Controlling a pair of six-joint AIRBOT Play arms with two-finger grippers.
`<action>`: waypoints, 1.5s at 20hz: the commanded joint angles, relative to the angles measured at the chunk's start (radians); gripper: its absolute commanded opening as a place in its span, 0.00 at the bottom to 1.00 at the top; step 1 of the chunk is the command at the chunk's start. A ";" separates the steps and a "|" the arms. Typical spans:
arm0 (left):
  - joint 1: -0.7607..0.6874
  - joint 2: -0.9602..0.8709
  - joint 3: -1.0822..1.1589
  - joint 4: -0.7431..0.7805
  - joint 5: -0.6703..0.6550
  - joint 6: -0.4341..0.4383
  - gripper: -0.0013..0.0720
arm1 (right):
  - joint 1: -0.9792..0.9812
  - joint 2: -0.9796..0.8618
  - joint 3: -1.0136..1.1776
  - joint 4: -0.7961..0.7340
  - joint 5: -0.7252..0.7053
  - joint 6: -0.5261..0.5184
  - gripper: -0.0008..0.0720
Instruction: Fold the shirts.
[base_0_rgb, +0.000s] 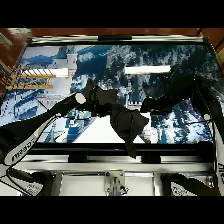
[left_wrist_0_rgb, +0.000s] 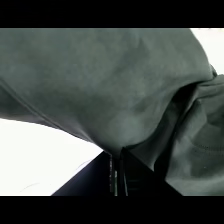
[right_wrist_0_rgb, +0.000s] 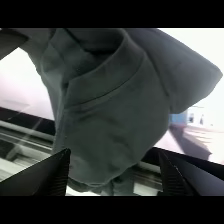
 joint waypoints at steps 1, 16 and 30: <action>0.008 0.006 0.001 -0.003 -0.024 0.039 0.06 | 0.003 0.000 -0.071 0.098 0.003 -0.043 0.92; 0.042 0.370 0.175 0.341 -0.065 0.166 0.06 | 0.180 0.134 0.174 -0.071 0.224 -0.187 0.13; 0.042 0.834 0.644 0.428 -0.065 0.172 0.06 | 0.181 0.465 0.519 -0.015 0.508 -0.062 0.12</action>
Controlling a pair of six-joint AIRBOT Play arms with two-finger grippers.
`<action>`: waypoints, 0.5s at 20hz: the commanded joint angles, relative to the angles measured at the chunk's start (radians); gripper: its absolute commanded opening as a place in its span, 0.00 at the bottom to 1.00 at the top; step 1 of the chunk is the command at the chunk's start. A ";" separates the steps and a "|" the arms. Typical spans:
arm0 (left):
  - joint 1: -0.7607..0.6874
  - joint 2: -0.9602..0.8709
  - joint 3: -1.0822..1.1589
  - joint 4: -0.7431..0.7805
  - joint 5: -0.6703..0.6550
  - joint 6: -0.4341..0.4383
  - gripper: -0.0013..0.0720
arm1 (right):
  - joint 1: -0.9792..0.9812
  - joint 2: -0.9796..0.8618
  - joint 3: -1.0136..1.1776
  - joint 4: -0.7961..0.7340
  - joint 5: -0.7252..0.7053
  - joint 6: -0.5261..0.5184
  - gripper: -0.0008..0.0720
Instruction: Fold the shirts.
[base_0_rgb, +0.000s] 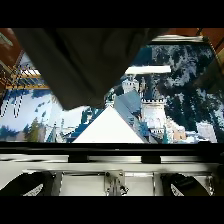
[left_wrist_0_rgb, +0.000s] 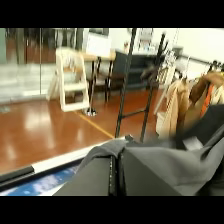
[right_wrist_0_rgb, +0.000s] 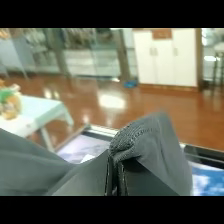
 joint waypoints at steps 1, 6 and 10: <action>0.000 0.034 0.021 0.032 -0.101 0.002 0.06 | 0.000 0.015 0.014 0.011 -0.143 0.097 0.13; 0.000 -0.080 0.021 0.276 -0.191 0.001 0.06 | 0.000 -0.106 -0.001 -0.015 -0.591 0.200 0.13; 0.000 -0.281 0.021 0.306 -0.299 0.002 0.06 | 0.000 -0.203 -0.151 -0.184 -0.701 0.257 0.13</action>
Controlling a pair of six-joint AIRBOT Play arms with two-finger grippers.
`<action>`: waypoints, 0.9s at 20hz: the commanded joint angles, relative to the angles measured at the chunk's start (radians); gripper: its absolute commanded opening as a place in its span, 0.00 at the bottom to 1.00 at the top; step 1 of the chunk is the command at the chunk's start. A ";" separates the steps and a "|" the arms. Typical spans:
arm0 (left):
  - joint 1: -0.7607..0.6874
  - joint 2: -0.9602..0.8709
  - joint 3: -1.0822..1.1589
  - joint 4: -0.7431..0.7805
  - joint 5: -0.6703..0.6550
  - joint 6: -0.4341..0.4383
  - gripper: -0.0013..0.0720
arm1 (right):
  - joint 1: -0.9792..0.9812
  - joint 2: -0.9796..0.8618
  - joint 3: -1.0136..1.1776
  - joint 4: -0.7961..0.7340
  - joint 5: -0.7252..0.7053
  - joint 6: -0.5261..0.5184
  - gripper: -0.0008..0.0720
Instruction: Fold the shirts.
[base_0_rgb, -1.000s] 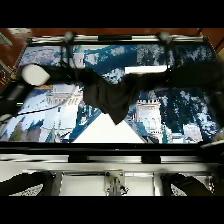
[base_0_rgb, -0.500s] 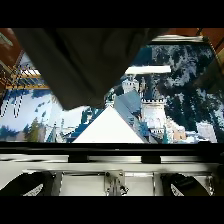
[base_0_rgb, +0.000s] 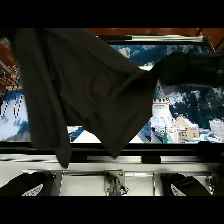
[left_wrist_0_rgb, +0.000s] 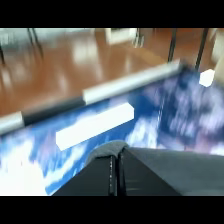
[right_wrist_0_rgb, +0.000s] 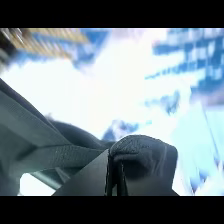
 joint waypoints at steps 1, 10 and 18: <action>0.001 -0.182 0.001 0.060 -0.114 0.000 0.06 | 0.000 -0.089 -0.131 -0.166 -0.103 0.058 0.13; 0.000 -0.647 0.002 -0.010 -0.164 -0.216 0.06 | 0.000 -0.376 -0.200 -0.363 0.457 0.241 0.13; 0.043 -0.674 0.005 0.037 -0.480 -0.198 0.84 | -0.046 -0.400 -0.150 -0.261 0.371 0.135 0.70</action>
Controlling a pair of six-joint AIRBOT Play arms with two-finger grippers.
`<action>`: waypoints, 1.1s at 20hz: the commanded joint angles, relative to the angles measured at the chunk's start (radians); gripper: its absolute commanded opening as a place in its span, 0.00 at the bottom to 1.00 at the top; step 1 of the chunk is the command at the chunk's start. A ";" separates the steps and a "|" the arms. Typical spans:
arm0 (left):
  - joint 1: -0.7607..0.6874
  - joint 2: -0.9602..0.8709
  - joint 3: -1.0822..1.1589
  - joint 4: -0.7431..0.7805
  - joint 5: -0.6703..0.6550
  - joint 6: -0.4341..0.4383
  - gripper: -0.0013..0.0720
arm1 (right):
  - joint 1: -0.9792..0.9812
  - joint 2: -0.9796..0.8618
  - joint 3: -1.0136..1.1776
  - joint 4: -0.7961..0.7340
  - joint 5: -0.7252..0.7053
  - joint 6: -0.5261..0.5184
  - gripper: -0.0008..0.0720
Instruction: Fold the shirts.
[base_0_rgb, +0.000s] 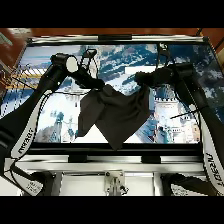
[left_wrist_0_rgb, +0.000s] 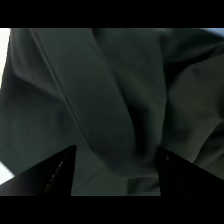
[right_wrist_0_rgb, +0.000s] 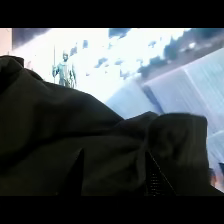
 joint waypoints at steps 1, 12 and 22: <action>0.048 0.043 0.002 0.126 -0.229 0.030 0.84 | -0.059 0.044 0.048 -0.016 -0.119 -0.125 0.70; 0.209 0.497 -0.800 -0.118 -0.129 0.097 0.83 | -0.396 0.286 -0.353 0.177 -0.476 -0.373 0.70; 0.337 0.524 -1.179 -0.435 0.244 0.154 0.75 | -0.396 0.286 -0.434 0.280 -0.384 -0.381 0.70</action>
